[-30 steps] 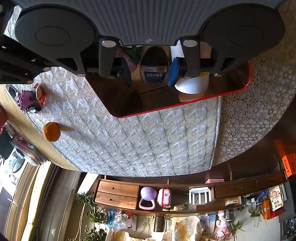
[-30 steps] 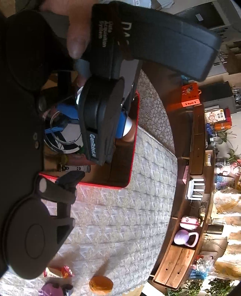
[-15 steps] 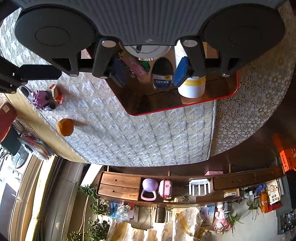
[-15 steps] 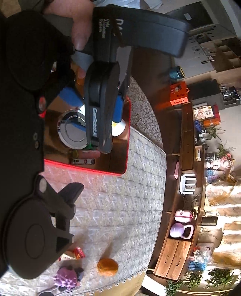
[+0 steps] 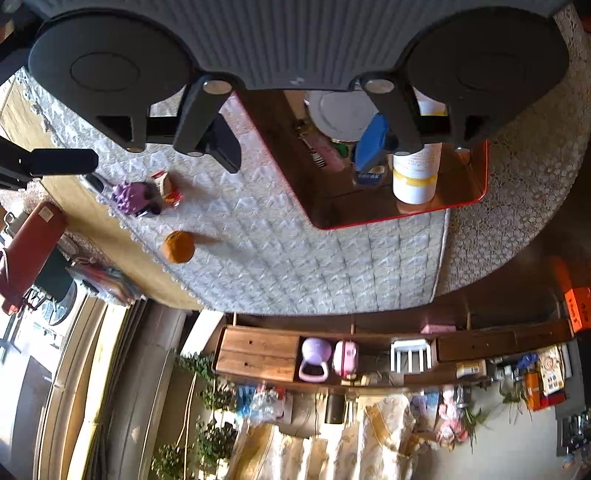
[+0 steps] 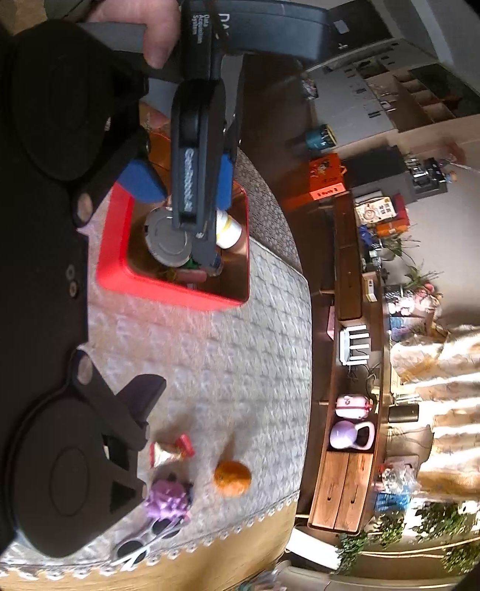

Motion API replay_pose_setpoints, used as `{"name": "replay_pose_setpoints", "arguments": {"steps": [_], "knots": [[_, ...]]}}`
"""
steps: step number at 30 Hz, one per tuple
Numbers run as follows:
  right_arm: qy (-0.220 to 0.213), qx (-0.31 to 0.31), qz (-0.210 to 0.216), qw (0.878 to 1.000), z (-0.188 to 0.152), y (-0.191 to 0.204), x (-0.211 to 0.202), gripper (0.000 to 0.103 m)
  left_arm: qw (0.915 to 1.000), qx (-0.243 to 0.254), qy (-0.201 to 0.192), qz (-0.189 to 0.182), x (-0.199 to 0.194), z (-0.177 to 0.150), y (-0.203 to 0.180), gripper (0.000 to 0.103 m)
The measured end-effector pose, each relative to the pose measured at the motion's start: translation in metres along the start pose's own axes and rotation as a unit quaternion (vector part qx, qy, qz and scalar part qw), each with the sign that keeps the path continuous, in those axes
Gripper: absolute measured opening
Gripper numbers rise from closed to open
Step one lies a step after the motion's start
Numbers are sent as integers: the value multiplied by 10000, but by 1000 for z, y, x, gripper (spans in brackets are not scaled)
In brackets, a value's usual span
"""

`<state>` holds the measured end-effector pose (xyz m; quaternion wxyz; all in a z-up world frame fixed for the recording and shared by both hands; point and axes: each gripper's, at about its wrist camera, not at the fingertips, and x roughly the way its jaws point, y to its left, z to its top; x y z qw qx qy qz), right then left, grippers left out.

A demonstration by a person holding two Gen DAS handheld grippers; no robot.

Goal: Organize rigid objects
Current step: 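Withdraw both open tools from the red box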

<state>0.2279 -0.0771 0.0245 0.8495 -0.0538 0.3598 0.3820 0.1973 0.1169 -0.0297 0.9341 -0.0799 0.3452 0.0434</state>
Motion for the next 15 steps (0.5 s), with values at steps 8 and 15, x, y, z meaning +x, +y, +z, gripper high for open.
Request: {"name": "replay_pose_setpoints", "arguments": {"steps": [8, 15], "knots": [[-186, 150, -379, 9990, -23, -45, -40, 100, 9995, -191, -204, -152, -15, -2, -30, 83], [-236, 361, -666, 9969, -39, -86, -58, 100, 9994, -159, -164, -271, -8, -9, -65, 85]]}}
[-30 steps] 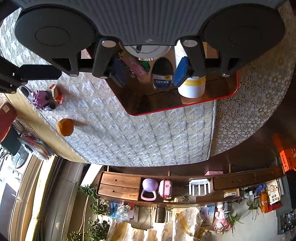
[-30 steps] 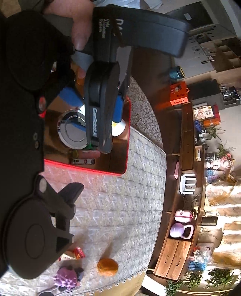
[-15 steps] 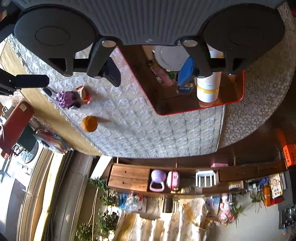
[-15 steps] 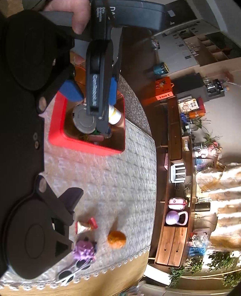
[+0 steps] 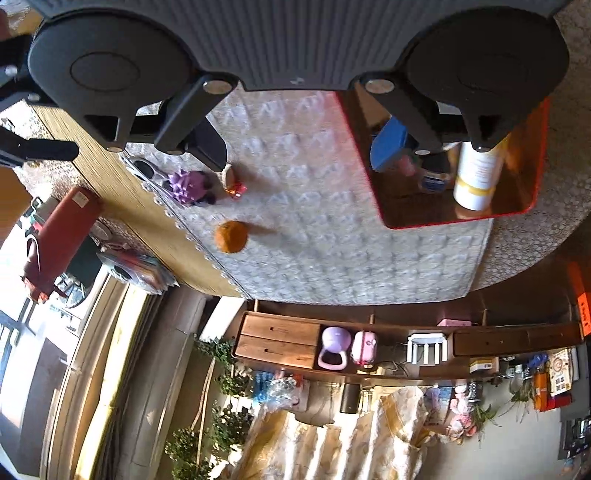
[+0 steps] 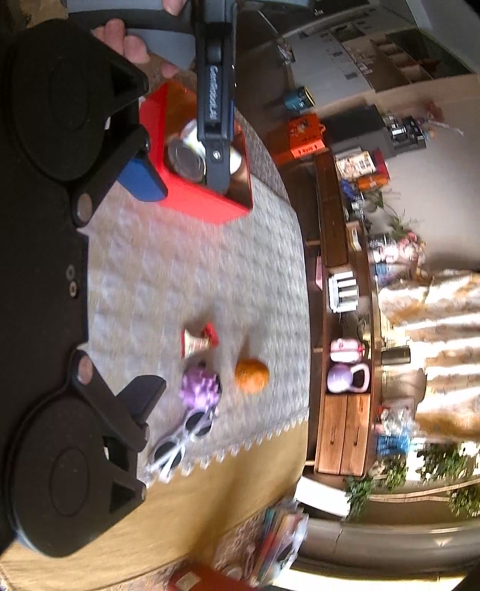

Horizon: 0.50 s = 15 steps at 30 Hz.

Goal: Organize rigid objects
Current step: 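Withdraw both open tools from the red box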

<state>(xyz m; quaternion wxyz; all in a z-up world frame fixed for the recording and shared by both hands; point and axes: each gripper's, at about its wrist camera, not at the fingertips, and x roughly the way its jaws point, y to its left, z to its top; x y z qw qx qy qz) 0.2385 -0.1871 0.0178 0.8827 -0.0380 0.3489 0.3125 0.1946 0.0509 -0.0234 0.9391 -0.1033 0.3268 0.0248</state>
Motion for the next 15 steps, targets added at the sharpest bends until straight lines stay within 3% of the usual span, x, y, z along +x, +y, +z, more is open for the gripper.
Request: {"name": "replay_pose_setpoints", "arguments": {"steps": [15], "knots": [[224, -8, -625, 9978, -23, -80, 22, 99, 9986, 428, 249, 189, 62, -4, -64, 85]]}}
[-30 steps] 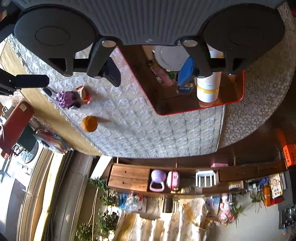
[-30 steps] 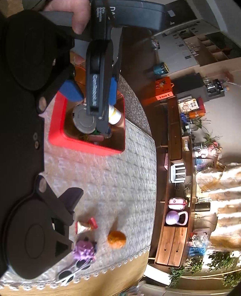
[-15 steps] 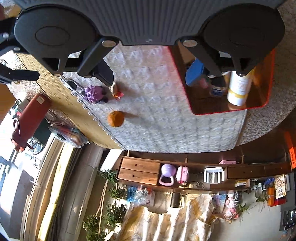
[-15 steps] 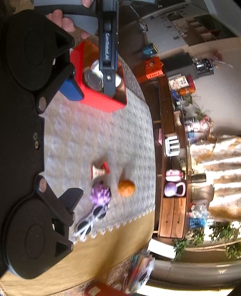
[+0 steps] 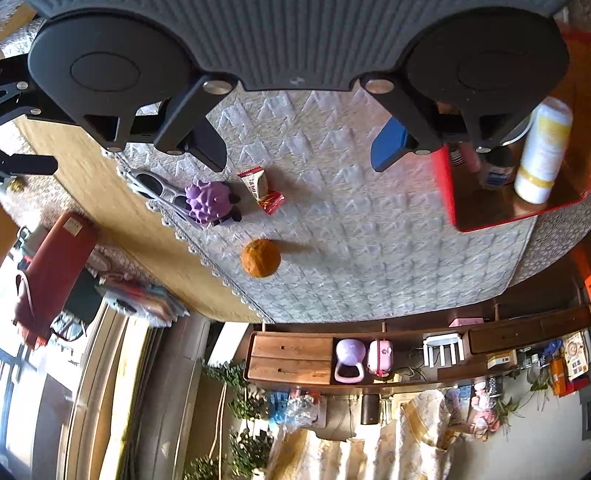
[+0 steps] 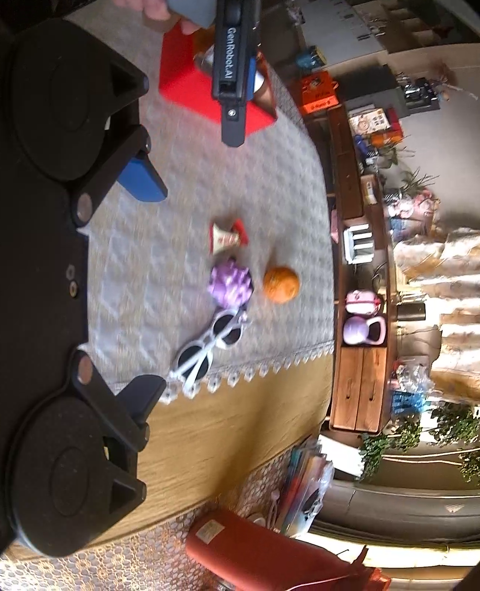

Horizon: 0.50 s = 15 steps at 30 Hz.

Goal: Organize rigid objects
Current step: 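Withdraw both open tools from the red box, then grasp the red-wrapped snack bar with the left tool while the right tool grasps the white sunglasses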

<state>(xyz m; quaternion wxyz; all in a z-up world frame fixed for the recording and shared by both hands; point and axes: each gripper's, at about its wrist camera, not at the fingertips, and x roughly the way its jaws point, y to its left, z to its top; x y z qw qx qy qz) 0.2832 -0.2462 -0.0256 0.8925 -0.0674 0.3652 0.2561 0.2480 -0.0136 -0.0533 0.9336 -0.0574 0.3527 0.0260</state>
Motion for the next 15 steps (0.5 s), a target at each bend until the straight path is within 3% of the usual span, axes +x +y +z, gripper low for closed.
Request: {"name": "replay_pose_setpoints", "arguments": {"steps": [15], "knots": [[138, -59, -110, 9998, 2, -42, 52, 95, 9992, -239, 267, 202, 79, 12, -19, 85]]}}
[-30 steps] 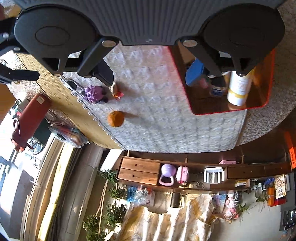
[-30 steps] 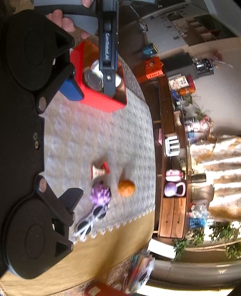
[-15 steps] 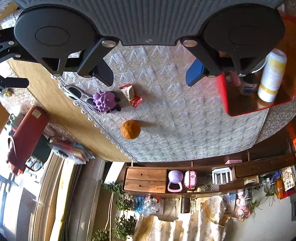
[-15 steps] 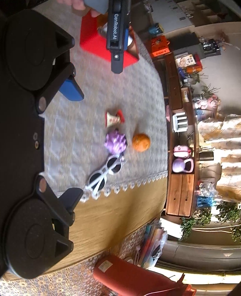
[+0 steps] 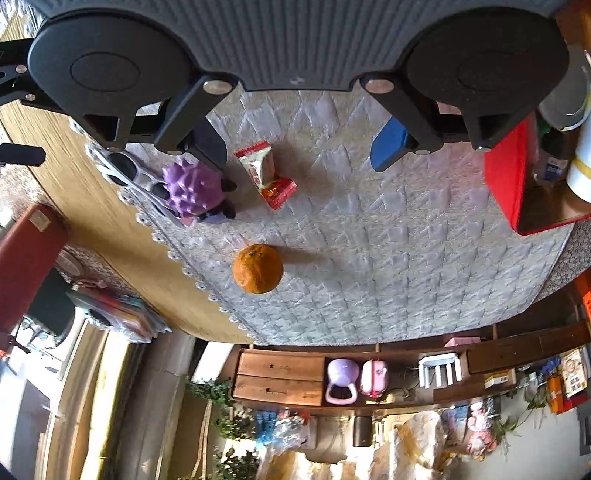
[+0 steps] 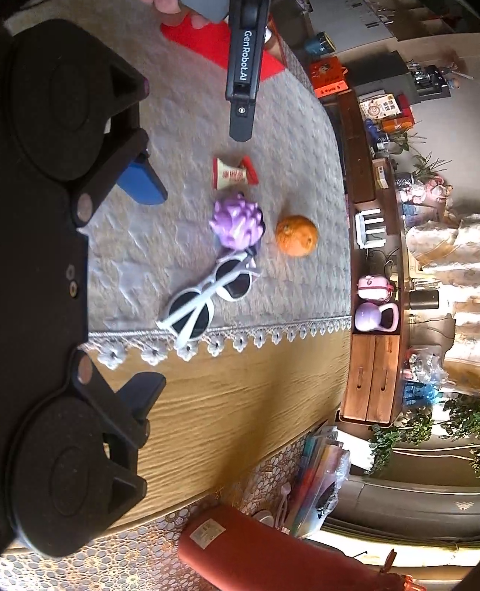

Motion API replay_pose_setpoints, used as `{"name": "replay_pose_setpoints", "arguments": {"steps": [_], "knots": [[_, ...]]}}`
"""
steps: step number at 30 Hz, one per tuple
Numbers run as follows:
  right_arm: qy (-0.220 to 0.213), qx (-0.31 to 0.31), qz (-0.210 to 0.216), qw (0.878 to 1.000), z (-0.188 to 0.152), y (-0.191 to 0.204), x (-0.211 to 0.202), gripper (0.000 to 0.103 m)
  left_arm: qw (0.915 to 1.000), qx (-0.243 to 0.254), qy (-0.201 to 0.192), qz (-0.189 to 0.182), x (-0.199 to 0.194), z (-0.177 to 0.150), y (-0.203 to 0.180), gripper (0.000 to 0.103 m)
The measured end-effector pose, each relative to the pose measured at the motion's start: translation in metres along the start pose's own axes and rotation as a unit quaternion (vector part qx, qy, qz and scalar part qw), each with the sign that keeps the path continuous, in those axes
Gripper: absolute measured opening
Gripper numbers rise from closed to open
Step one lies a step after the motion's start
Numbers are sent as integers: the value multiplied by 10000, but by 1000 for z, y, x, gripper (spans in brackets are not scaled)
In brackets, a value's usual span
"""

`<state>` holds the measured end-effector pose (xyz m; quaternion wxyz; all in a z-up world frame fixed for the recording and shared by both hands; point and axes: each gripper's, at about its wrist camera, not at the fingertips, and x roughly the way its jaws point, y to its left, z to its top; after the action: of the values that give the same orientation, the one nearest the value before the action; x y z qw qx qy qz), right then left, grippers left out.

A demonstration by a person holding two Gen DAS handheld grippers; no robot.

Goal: Organize rigid objects
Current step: 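Grasp the red-wrapped snack bar with the left tool while the right tool grasps the white sunglasses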

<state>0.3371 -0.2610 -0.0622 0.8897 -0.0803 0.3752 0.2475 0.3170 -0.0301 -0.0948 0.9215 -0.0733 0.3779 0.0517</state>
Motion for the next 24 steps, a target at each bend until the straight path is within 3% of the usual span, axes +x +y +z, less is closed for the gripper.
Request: {"name": "replay_pose_setpoints", "arguments": {"steps": [17, 24], "knots": [[70, -292, 20, 9995, 10, -13, 50, 79, 9984, -478, 222, 227, 60, 14, -3, 85], [-37, -352, -24, 9994, 10, -9, 62, 76, 9989, -241, 179, 372, 69, 7, -9, 85]]}}
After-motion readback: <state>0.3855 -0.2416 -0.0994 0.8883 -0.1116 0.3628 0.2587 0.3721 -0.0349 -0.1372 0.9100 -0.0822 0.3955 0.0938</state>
